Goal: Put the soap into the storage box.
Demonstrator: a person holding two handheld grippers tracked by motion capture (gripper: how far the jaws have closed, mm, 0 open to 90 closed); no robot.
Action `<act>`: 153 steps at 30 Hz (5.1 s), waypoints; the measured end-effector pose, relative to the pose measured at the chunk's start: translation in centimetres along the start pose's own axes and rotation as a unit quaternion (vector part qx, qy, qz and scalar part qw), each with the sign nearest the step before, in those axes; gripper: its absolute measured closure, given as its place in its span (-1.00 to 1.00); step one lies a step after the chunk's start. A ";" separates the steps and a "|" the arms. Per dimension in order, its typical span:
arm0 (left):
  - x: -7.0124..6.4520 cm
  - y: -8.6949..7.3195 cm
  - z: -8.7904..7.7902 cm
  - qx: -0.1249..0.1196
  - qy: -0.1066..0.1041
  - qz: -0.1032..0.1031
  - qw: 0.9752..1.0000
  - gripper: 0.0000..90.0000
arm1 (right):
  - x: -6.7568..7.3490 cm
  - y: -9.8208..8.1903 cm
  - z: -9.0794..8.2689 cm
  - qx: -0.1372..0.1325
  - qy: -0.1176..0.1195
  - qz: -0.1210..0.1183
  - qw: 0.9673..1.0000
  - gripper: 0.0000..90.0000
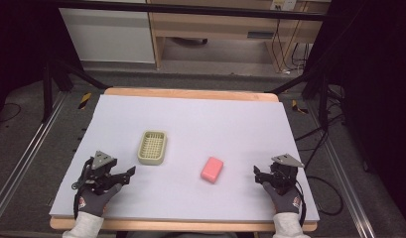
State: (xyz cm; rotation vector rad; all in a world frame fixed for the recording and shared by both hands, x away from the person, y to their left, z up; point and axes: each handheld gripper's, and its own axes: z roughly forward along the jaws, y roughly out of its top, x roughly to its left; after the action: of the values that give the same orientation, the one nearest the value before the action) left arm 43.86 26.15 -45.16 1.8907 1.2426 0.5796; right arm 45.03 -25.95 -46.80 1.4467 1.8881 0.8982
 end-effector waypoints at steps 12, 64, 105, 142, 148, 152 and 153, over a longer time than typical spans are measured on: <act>-1.6 1.2 0.4 -0.001 -0.017 0.016 1.000 -0.49 | -0.1 0.0 -0.2 -0.017 -0.017 0.003 1.000 -0.83; -9.4 7.0 3.8 -0.011 -0.072 0.068 0.995 -0.51 | 0.0 0.1 -0.2 -0.012 -0.032 -0.006 0.999 -0.83; -15.5 8.6 7.4 0.008 -0.110 0.105 0.988 -0.52 | -0.3 0.1 -0.3 -0.009 -0.021 0.002 1.000 -0.82; -19.2 8.2 10.4 0.040 -0.127 0.122 0.983 -0.50 | -0.1 0.0 -0.1 -0.002 -0.019 -0.001 1.000 -0.81; -19.8 8.2 11.0 0.046 -0.128 0.126 0.983 -0.50 | -0.1 0.0 -0.1 -0.002 -0.018 0.002 1.000 -0.81; -20.3 8.1 11.6 0.052 -0.129 0.130 0.982 -0.50 | -0.1 0.0 -0.1 -0.001 -0.019 0.003 1.000 -0.81; -20.5 8.0 11.8 0.054 -0.128 0.129 0.982 -0.50 | -0.1 0.0 -0.1 0.000 -0.019 0.002 1.000 -0.81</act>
State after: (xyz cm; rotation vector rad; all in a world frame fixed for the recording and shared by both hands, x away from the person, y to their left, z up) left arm 48.25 1.61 -44.77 2.1584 0.8858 0.3926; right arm 44.96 -26.07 -46.73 1.4570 1.8582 0.8680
